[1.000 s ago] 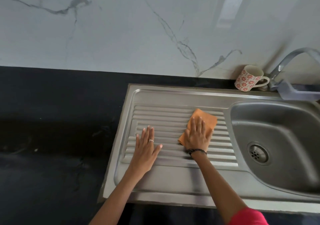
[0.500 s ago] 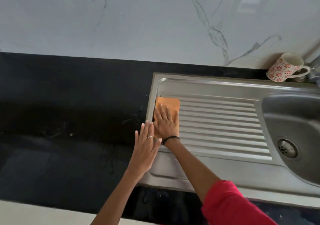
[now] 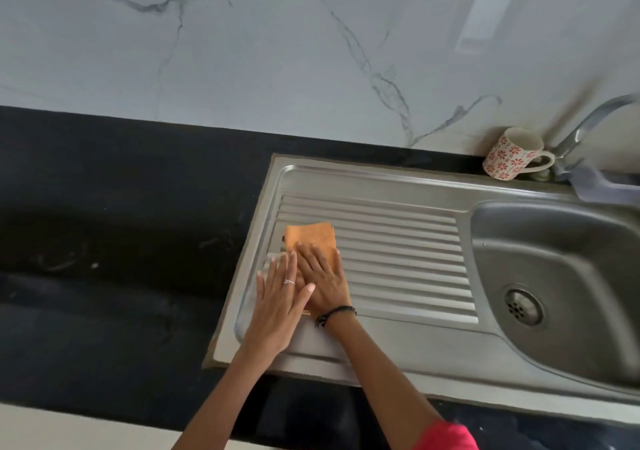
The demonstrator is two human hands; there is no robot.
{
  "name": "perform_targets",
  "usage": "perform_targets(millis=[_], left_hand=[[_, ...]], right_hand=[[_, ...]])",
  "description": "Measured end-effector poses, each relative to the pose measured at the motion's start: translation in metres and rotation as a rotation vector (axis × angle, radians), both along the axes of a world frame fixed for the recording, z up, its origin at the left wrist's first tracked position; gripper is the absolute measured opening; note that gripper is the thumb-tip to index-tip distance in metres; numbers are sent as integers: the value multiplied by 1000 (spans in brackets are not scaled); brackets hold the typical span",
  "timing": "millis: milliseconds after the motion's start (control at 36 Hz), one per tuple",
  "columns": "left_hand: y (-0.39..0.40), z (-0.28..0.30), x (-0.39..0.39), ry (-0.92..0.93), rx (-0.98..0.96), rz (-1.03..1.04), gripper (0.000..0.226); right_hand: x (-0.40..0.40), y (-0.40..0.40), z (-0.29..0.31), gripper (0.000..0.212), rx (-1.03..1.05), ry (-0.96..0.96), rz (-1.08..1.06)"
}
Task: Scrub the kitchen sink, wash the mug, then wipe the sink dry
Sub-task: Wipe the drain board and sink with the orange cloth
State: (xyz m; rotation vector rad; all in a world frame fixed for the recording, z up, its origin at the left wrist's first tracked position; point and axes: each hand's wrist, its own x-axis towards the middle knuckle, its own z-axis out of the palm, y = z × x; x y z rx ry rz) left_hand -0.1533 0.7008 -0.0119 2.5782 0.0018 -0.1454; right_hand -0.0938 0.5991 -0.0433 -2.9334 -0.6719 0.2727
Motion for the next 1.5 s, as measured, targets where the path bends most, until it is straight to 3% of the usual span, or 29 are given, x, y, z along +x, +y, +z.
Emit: perform_targets(millis=[56,167,389,528,639,750,861,944,1000,1111,1250,1500], left_hand=[[-11,-2,-4,-81,78,-21,84],[-29,-8,-17,51,119,-50,118],[-75,-5,-33,39,206,-63,117],[-111,-7,-34,3,233,-160,113],[-143,-7,-35,-3,265,-270,101],[-175,-2,-31,-2,282,-340,61],[-195,-1,-29,-19,301,-408,60],[-199,-4,-27,-24,319,-436,60],[-199,-5,-30,-35,311,-454,75],[-190,-7,-35,-45,322,-448,66],[-164,-7,-42,-11,275,-366,57],[-88,-6,-49,-20,204,-235,60]], right_hand=[[3,-25,-1,53,27,-23,-42],[6,-79,0,53,99,-36,-166],[1,-170,-1,53,163,-142,-364],[-9,-216,-8,86,88,-51,-440],[-20,-235,-8,91,86,-22,-513],[-34,-243,-6,89,90,39,-534],[-45,-247,-5,57,66,81,-535],[-56,-248,-4,72,58,93,-537],[-63,-247,-2,82,54,106,-528],[-71,-242,-2,61,52,121,-493],[-76,-218,0,82,66,117,-414],[-66,-130,2,70,49,95,-244]])
